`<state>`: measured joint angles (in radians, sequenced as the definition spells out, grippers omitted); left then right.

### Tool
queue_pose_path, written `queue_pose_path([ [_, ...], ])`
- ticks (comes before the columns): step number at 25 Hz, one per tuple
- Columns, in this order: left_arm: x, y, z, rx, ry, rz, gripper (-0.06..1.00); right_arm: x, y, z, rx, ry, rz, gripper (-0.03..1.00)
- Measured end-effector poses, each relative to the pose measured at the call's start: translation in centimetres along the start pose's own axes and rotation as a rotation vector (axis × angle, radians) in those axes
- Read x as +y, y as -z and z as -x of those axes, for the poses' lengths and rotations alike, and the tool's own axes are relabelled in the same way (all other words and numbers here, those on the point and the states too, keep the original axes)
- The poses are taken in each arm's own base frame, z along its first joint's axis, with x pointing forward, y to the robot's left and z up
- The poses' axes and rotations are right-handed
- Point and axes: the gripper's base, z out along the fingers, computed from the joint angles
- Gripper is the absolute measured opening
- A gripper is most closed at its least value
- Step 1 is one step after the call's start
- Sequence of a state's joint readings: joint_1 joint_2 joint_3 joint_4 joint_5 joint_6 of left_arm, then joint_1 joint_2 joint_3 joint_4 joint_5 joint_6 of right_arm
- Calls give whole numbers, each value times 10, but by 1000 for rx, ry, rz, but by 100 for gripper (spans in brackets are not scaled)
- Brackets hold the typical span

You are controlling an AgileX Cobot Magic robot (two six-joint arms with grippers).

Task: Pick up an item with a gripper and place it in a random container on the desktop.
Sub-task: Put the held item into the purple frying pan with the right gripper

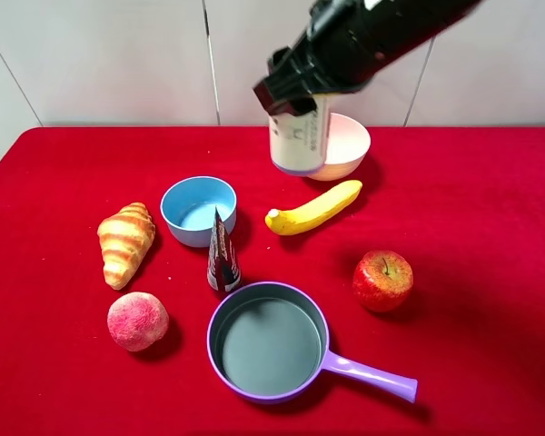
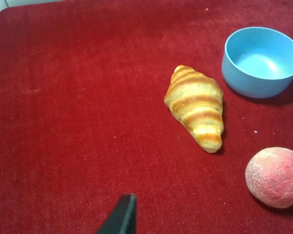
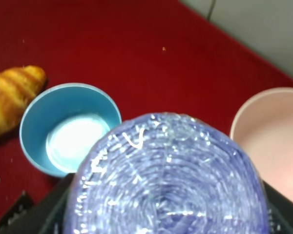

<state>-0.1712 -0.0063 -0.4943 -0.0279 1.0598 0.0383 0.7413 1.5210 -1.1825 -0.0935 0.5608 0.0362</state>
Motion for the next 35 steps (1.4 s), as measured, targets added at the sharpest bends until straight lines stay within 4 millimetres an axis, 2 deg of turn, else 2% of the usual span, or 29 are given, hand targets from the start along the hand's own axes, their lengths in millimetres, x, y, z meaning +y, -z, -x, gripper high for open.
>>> queue_pose_path([
  [7, 0, 0, 0, 0, 0, 0, 99, 3, 21, -33, 28, -30, 1, 46],
  [12, 0, 0, 0, 0, 0, 0, 99, 12, 31, -48, 34, -32, 15, 46],
  [15, 0, 0, 0, 0, 0, 1, 99, 25, 33, -55, 56, -23, 42, 46],
  [26, 0, 0, 0, 0, 0, 1, 99, 63, 26, -83, 97, 43, 144, 46],
  [35, 0, 0, 0, 0, 0, 1, 99, 80, 14, -111, 27, 65, 227, 46],
])
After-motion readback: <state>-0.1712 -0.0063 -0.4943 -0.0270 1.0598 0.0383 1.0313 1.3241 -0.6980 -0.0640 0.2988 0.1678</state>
